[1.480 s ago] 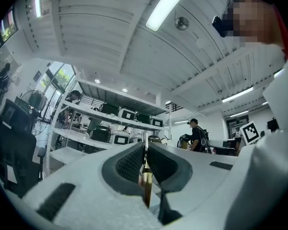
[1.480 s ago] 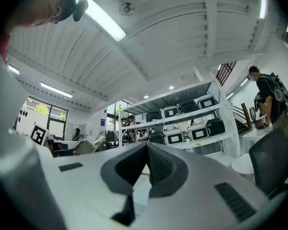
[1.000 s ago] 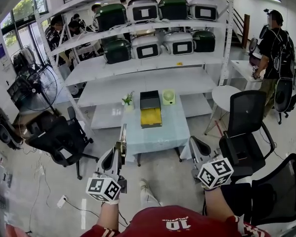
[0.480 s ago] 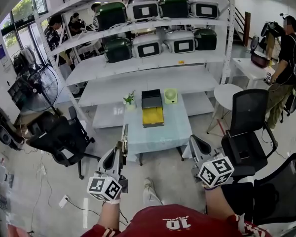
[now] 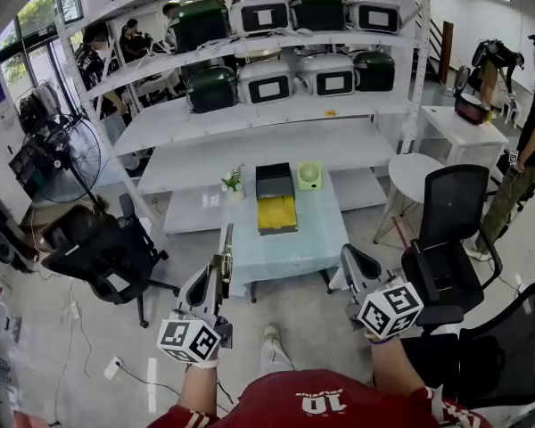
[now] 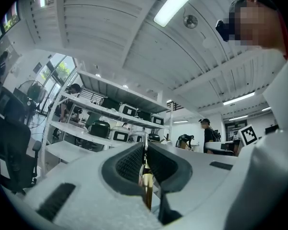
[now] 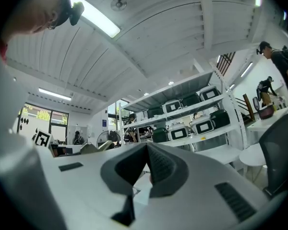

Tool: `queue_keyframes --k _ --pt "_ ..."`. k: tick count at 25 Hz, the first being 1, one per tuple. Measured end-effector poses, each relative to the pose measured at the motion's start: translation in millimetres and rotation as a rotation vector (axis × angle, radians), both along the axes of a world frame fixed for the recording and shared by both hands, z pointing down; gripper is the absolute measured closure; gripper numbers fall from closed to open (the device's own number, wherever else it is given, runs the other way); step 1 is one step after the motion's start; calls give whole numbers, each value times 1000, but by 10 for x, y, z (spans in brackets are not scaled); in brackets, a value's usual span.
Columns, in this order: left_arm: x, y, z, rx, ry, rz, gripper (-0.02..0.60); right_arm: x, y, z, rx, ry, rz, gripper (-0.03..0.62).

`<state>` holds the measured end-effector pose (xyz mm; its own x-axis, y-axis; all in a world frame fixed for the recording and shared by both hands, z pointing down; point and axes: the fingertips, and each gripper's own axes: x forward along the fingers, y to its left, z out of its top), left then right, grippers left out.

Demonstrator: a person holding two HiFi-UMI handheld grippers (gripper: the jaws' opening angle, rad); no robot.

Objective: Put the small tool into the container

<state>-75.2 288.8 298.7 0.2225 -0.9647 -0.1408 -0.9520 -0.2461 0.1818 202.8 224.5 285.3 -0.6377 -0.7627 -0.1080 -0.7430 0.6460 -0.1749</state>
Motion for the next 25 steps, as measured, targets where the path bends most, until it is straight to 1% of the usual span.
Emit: queue_keyframes --k 7,12,15,18,25 --pt "-212 -476 87 -13 27 10 555 -244 -429 10 -16 29 6 589" --pt "-435 -892 211 -46 48 14 555 -502 -863 53 -39 52 2 589" --pt "-601 -1173 241 -54 54 14 555 -672 -1173 106 -60 63 -6 589" --pt "-777 -1493 206 -59 45 17 555 -851 -1538 84 -67 68 -7 589" --pt "-1329 -2155 103 -54 41 17 555 -1350 -2166 9 -65 72 -13 589"
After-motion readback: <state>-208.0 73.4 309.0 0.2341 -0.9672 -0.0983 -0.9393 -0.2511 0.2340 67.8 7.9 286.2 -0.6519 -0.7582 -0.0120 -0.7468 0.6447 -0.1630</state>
